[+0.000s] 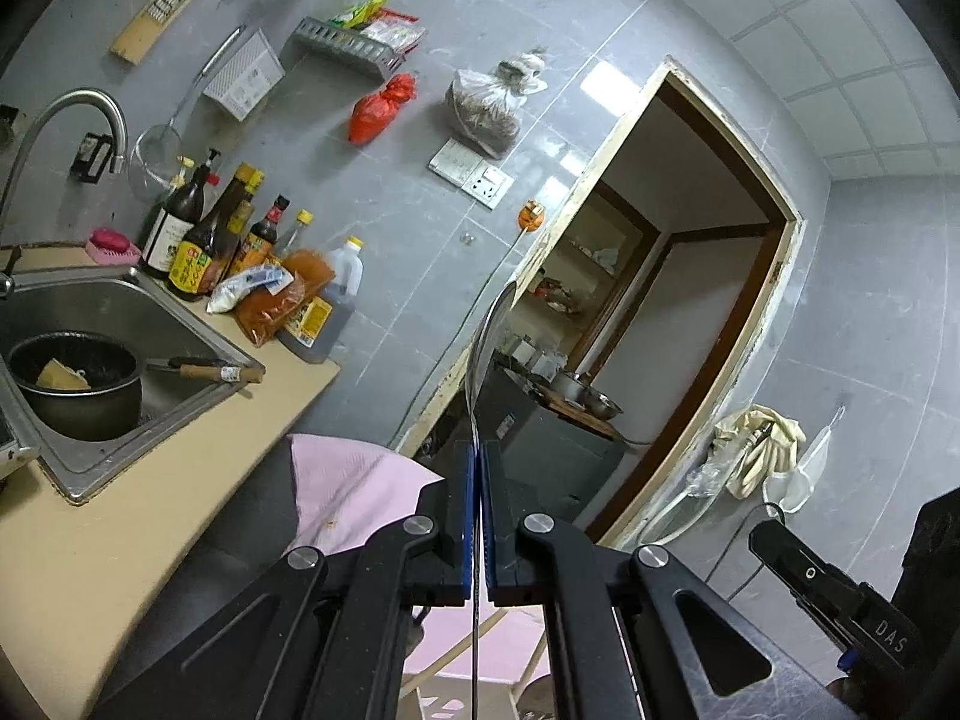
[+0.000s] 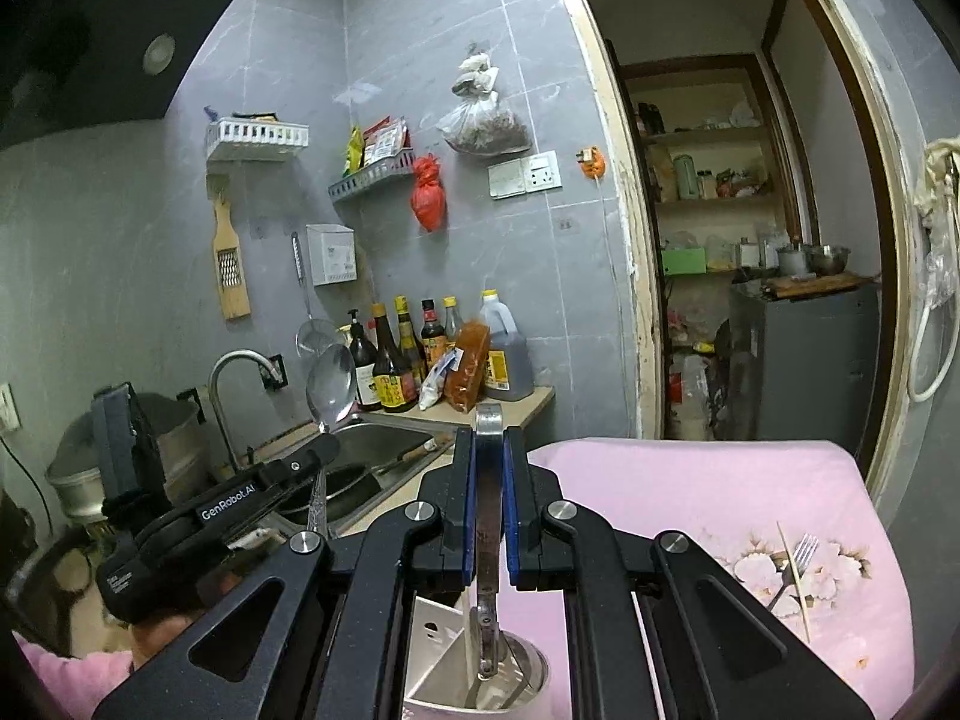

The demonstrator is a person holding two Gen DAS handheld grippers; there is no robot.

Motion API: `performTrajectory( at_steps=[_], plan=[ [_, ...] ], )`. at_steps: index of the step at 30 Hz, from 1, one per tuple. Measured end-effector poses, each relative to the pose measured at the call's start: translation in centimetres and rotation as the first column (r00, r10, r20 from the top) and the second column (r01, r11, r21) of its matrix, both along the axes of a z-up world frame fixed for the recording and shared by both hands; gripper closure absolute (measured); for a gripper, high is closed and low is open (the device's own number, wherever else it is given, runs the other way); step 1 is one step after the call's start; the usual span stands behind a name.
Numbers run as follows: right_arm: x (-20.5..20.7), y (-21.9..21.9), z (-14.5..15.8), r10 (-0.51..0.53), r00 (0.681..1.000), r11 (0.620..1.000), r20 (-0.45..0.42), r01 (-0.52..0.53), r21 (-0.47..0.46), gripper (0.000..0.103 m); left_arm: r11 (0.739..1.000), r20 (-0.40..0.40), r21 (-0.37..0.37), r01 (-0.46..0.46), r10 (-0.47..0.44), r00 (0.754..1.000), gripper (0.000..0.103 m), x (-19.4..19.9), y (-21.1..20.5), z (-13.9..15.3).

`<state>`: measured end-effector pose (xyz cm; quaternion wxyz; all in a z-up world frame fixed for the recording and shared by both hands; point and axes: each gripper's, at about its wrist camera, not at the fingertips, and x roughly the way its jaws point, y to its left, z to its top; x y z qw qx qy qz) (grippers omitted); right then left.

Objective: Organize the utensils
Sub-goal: 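Lift the steel spoon with the left tool and carry it toward the caddy, then lower the spoon into the white caddy and open the left tool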

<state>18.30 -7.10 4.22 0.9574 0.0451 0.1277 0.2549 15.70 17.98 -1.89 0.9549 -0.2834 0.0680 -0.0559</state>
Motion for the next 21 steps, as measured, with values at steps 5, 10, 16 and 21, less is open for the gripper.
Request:
performTrajectory(
  at_steps=[5,10,16,21],
  plan=[
    [-0.3,1.3,-1.8,0.026,1.000,0.999,0.011,-0.026,-0.028,0.096,0.999,0.054,0.029,-0.020,0.019,0.998,0.100,-1.1,-0.7,-1.1],
    [-0.3,2.0,-3.2,0.021,1.000,0.999,0.008,-0.020,-0.032,0.096,0.995,0.098,0.093,-0.048,0.039,0.994,0.100,-2.1,-1.5,-1.9],
    [-0.1,2.2,-4.6,0.010,1.000,0.999,-0.006,-0.010,-0.034,0.096,0.984,0.140,0.162,-0.074,0.051,0.989,0.100,-2.3,-2.2,-2.5],
    [-0.2,2.2,-5.2,0.002,1.000,0.999,-0.005,-0.003,-0.037,0.096,0.977,0.152,0.197,-0.082,0.053,0.987,0.100,-2.5,-2.9,-3.4]
  ],
)
